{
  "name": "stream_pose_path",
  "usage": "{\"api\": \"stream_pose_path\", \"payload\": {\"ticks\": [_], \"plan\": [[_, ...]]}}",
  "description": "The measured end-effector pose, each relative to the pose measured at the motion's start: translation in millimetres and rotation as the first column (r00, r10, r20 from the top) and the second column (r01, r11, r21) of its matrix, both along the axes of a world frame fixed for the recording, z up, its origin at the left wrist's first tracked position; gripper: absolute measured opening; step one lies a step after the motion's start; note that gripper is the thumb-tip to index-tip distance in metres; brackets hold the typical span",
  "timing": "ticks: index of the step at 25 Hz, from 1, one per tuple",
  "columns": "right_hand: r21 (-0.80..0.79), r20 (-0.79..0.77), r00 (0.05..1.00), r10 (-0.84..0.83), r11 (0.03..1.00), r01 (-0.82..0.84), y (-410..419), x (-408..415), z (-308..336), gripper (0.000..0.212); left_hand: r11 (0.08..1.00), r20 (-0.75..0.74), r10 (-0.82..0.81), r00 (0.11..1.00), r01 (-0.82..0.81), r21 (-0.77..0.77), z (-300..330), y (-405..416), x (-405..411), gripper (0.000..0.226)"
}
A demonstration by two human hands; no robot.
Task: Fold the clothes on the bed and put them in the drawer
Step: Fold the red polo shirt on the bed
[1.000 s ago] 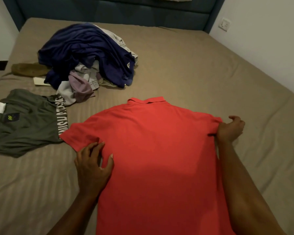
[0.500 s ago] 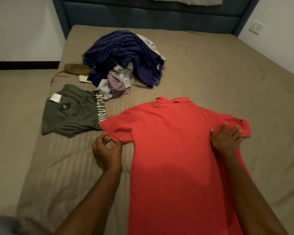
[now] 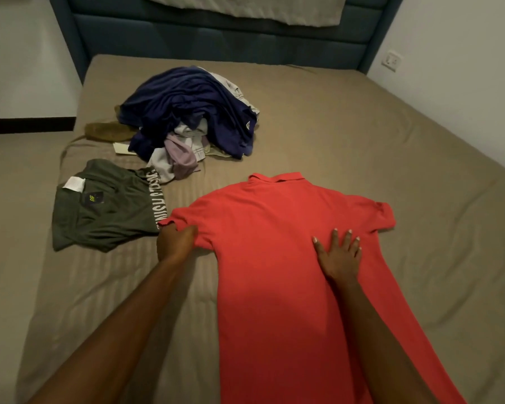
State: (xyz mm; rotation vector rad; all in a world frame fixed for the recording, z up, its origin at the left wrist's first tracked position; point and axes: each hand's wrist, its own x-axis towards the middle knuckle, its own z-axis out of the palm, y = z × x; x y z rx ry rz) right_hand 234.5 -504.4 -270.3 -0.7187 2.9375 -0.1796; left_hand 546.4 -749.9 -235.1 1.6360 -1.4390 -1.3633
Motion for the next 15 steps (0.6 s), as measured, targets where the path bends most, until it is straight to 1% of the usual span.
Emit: {"api": "stream_pose_path", "payload": {"ticks": [1,2,3,4,6,8,11,13,15], "plan": [[-0.007,0.001,1.000,-0.003,1.000,0.003,1,4,3,0.089,0.999,-0.111,0.029,0.993,-0.026,0.026,3,-2,4,0.033],[-0.019,0.006,1.000,-0.004,1.000,0.004,4,12,6,0.088,0.996,-0.243,0.055,0.968,-0.035,0.083,1,-4,9,0.024],[-0.035,0.011,1.000,0.006,0.999,-0.005,9,26,8,0.087,0.988,-0.354,0.068,0.933,-0.015,0.152,-2,-6,16,0.026],[-0.054,0.008,1.000,0.026,0.998,-0.026,16,45,8,0.087,0.976,-0.441,0.088,0.893,0.011,0.217,-11,-7,26,0.033],[-0.071,-0.033,0.993,0.111,0.991,-0.113,34,99,4,0.089,0.956,-0.544,0.086,0.835,0.084,0.280,-20,-6,42,0.038],[-0.053,-0.072,0.977,0.202,0.977,-0.206,59,163,-1,0.087,0.952,-0.580,0.067,0.812,0.121,0.280,-23,-7,49,0.037],[-0.029,-0.112,0.944,0.310,0.949,-0.315,91,250,4,0.080,0.927,-0.589,0.025,0.808,0.202,0.317,-22,-18,50,0.039],[-0.029,-0.086,0.917,0.391,0.919,-0.394,111,293,12,0.081,0.909,-0.580,-0.003,0.815,0.244,0.338,-19,-25,50,0.039],[-0.032,-0.023,0.896,0.443,0.895,-0.444,128,333,23,0.087,0.905,-0.564,-0.038,0.825,0.268,0.330,-12,-28,49,0.037]]}}
